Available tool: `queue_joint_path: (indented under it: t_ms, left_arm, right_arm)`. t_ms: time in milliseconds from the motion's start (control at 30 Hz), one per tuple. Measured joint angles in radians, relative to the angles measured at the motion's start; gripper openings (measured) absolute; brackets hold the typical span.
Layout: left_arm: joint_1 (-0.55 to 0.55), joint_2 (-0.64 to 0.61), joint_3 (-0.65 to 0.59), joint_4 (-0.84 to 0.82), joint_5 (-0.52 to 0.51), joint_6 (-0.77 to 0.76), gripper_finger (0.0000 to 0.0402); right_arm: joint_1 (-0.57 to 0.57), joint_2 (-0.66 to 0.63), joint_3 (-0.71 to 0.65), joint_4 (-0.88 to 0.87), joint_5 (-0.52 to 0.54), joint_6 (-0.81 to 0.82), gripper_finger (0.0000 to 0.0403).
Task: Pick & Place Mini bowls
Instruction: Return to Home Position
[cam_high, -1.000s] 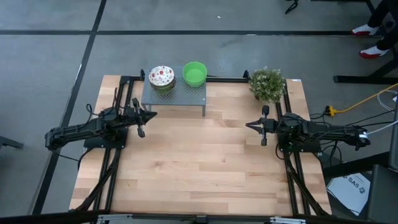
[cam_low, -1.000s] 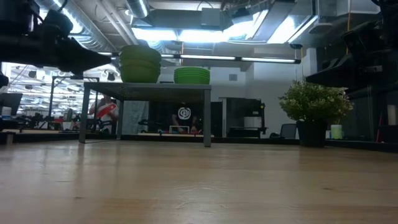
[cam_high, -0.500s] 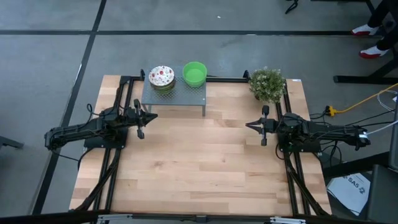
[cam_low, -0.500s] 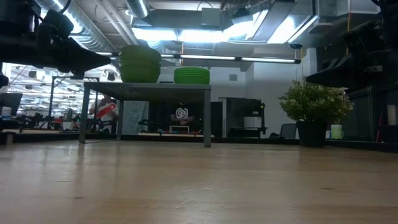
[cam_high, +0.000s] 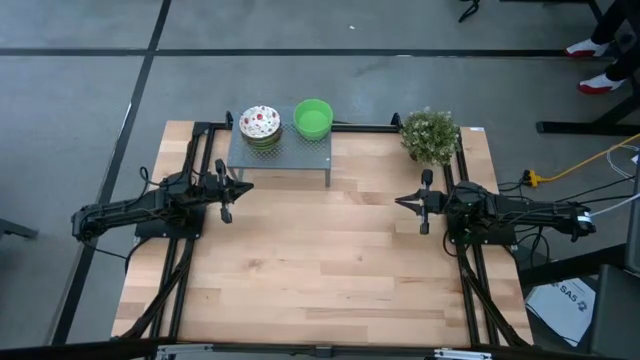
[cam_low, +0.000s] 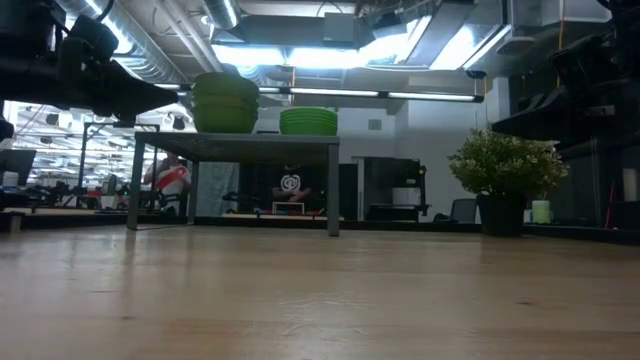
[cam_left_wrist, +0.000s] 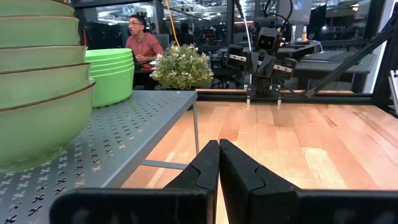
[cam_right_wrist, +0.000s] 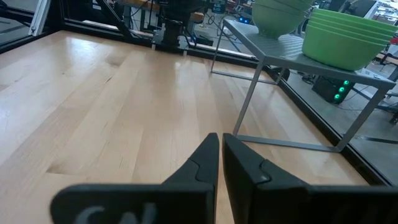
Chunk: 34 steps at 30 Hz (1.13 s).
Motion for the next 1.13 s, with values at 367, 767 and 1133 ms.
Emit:
queue_joint_path:
  t_ms: [367,767,1133]
  left_arm:
    - [0.000,0.000,0.000,0.000,0.000,0.000,0.0010]
    - [0.000,0.000,0.000,0.000,0.000,0.000,0.0012]
    - [0.000,0.000,0.000,0.000,0.000,0.000,0.0010]
  right_arm:
    - [0.000,0.000,0.000,0.000,0.000,0.000,0.0023]
    - [0.000,0.000,0.000,0.000,0.000,0.000,0.0023]
    - [0.000,0.000,0.000,0.000,0.000,0.000,0.0023]
